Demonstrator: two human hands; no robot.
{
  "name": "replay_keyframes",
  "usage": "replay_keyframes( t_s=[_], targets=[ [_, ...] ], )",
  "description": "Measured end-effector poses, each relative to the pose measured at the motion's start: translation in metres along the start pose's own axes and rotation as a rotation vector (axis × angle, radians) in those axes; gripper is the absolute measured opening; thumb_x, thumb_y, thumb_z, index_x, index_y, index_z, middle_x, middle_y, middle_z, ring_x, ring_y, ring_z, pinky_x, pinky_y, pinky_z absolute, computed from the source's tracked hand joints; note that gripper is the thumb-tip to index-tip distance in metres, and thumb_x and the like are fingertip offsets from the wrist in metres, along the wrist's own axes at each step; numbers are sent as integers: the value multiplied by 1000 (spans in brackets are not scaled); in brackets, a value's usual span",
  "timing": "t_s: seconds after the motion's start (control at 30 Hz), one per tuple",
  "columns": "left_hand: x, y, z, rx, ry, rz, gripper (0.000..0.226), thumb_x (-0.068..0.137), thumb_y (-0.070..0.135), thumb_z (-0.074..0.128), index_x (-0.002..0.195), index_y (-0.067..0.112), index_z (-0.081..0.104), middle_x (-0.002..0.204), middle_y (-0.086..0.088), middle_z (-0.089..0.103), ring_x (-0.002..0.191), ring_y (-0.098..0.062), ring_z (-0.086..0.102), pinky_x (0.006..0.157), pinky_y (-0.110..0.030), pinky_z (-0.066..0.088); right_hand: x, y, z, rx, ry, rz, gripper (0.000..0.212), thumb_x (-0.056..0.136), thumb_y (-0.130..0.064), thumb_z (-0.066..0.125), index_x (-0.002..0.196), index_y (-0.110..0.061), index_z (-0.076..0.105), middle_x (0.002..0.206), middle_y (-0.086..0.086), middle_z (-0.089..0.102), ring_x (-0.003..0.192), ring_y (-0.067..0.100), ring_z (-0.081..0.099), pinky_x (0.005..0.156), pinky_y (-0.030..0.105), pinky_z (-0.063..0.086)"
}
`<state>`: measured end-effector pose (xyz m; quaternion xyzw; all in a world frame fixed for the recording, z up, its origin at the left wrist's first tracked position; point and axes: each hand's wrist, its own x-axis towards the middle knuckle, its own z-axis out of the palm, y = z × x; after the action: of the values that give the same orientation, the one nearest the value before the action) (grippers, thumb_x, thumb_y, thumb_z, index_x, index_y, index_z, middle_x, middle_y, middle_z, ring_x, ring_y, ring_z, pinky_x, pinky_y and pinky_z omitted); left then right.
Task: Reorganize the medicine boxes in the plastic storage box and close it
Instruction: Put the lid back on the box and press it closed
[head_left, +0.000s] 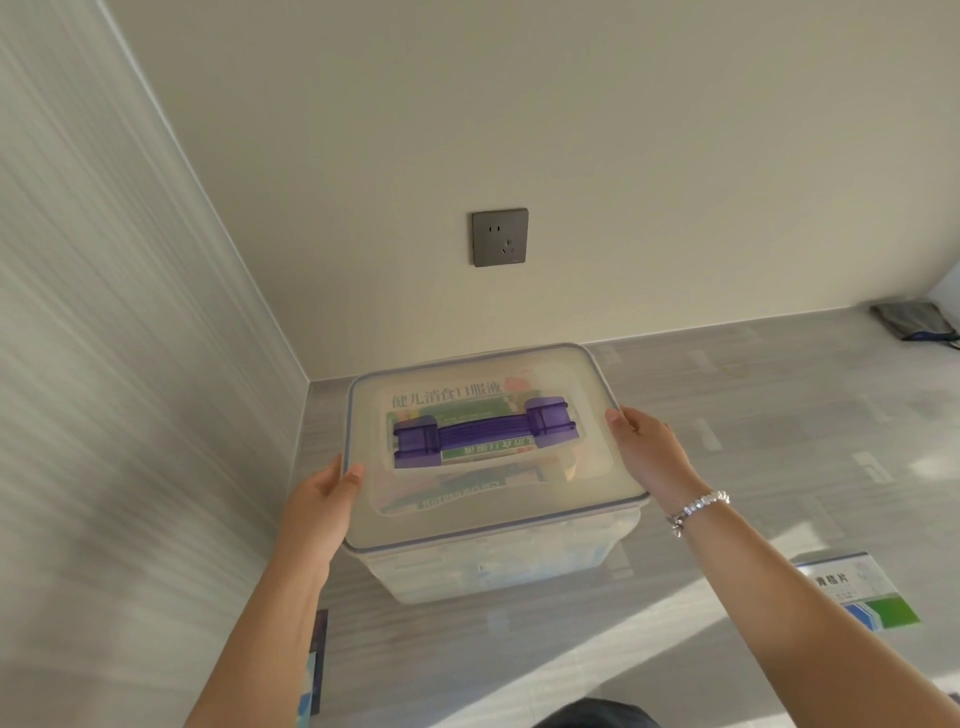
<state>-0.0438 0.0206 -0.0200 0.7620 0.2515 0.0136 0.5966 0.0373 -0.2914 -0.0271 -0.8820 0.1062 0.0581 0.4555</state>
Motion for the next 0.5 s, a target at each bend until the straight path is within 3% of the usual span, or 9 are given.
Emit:
replay_keyframes(
  t_s=[0.07,0.13,0.27,0.33,0.4,0.5],
  targets=[
    [3,1,-2,-73,-19,-50,31,96,21,48,125,15,59,108,-5,68,88,-14,63,80,-32,49,0,-2,-1,59,-12,26,38,95,-34,37,97,-7,63,90,22,67,88,41,61,64,35,46],
    [5,-1,-2,-133,-38,-101,33,96,21,47,126,10,58,117,-10,66,101,-22,63,96,-41,47,-1,-4,-3,108,-25,64,44,94,-35,38,107,2,56,113,30,59,102,46,55,84,50,49],
    [6,-6,-2,-155,-43,-122,36,97,25,47,130,12,55,126,-10,62,117,-27,57,106,-49,39,-7,-7,-2,149,-34,71,47,94,-37,35,110,5,50,118,32,53,106,49,51,90,56,44],
    [4,-6,3,-151,-20,-91,36,97,26,44,130,15,54,124,-8,63,116,-27,57,105,-49,40,-8,-6,-1,82,-6,42,46,96,-37,32,100,3,55,103,30,61,89,46,58,74,44,49],
    [0,-7,13,-127,33,-34,35,99,27,39,130,16,53,121,-7,62,113,-27,57,102,-47,42,-9,-6,1,-59,36,29,48,97,-39,28,73,-5,52,66,16,57,65,31,52,50,30,36],
    [-7,-9,22,-39,144,91,34,99,27,36,121,11,58,108,-7,64,102,-26,59,84,-35,43,-11,-3,2,-195,133,36,54,96,-45,30,53,-12,35,49,3,42,49,21,43,44,27,24]
  ],
)
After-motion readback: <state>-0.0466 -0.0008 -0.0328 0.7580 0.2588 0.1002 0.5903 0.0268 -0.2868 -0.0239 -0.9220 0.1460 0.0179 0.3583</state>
